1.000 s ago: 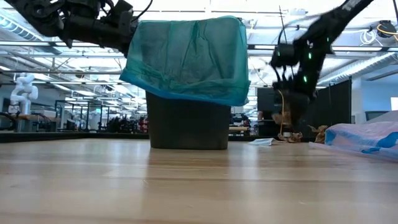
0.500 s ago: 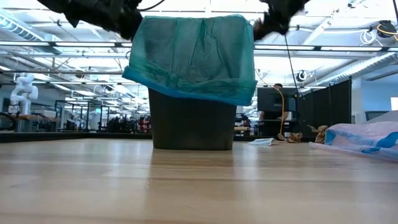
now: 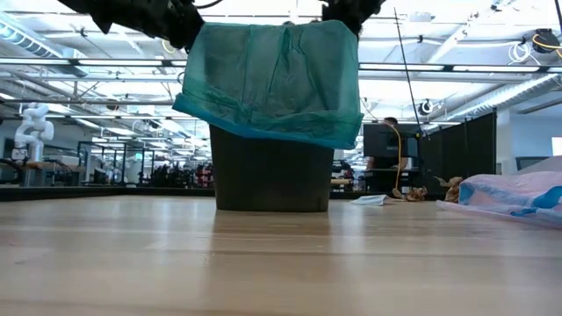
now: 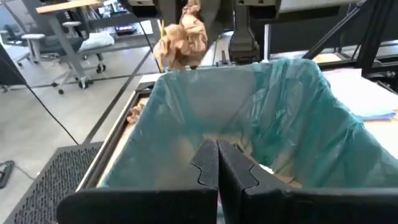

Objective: Place trash/remove bag and relplace
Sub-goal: Put the brown napkins in the trash bin, then put the brown napkin in the trash bin

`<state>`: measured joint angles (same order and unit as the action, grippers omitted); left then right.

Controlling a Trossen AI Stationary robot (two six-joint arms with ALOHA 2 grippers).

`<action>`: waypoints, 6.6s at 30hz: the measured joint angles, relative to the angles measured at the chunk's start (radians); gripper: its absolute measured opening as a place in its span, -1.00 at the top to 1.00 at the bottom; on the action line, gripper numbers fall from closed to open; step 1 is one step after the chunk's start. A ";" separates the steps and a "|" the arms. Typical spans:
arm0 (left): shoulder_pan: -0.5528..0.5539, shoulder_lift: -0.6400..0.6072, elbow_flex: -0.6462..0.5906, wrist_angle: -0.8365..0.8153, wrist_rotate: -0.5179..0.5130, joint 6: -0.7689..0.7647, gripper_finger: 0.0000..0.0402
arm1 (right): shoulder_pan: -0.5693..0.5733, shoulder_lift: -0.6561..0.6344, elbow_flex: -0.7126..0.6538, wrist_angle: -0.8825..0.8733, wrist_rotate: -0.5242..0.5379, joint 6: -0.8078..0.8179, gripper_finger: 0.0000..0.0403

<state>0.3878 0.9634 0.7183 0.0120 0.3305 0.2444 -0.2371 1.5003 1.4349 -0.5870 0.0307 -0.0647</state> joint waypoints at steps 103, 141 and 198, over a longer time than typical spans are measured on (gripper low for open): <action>-0.081 0.000 0.306 -0.658 -0.157 0.075 1.00 | -0.168 -0.362 -0.390 0.213 0.025 -0.025 1.00; -0.081 0.000 0.306 -0.682 -0.171 0.076 1.00 | -0.126 -0.024 0.190 -0.700 0.312 0.174 -0.37; -0.081 0.000 0.305 -0.681 -0.172 0.050 1.00 | -0.590 -0.184 -0.421 -0.261 0.035 0.042 1.00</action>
<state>0.3070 0.9634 1.0237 -0.6688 0.1581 0.2944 -0.8271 1.3164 1.0142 -0.8482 0.0661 -0.0225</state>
